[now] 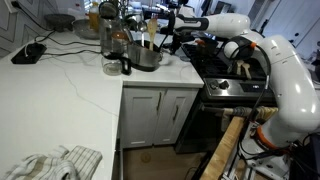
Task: Pick up the spatula on the counter and then put it in the silver tin
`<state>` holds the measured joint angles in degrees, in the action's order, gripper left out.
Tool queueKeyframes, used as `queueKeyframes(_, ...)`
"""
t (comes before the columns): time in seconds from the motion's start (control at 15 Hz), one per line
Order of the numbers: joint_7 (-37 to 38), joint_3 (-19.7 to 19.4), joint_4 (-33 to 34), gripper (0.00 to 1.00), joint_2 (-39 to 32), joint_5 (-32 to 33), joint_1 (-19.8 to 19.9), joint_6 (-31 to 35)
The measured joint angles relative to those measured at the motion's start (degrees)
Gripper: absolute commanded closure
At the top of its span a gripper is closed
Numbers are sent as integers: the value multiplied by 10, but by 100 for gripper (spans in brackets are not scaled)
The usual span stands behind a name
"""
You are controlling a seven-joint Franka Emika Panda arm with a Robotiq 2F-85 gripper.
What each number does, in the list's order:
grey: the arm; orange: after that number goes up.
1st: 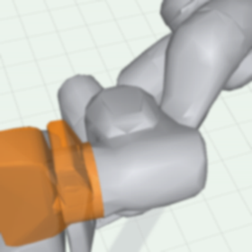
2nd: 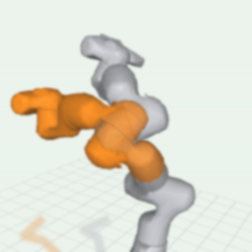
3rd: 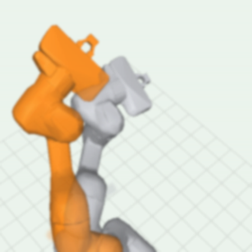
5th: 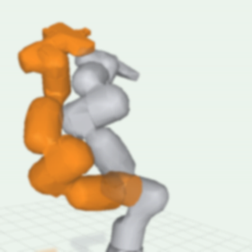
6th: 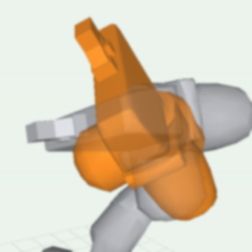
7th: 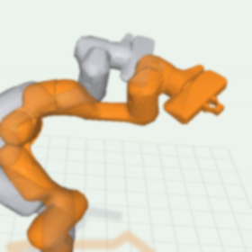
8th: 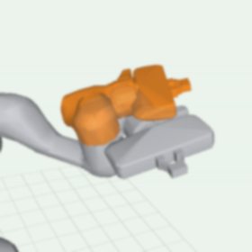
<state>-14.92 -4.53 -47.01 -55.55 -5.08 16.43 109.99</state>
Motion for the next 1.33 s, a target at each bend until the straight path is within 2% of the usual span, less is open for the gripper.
queueKeyframes(0.13, -1, 1, 0, 95, 0, 0, 0, 0)
queueKeyframes(0.73, 6, 5, 1, 95, 14, -1, -8, -2)
queueKeyframes(1.33, 125, -14, -14, 95, 94, 8, -42, -71)
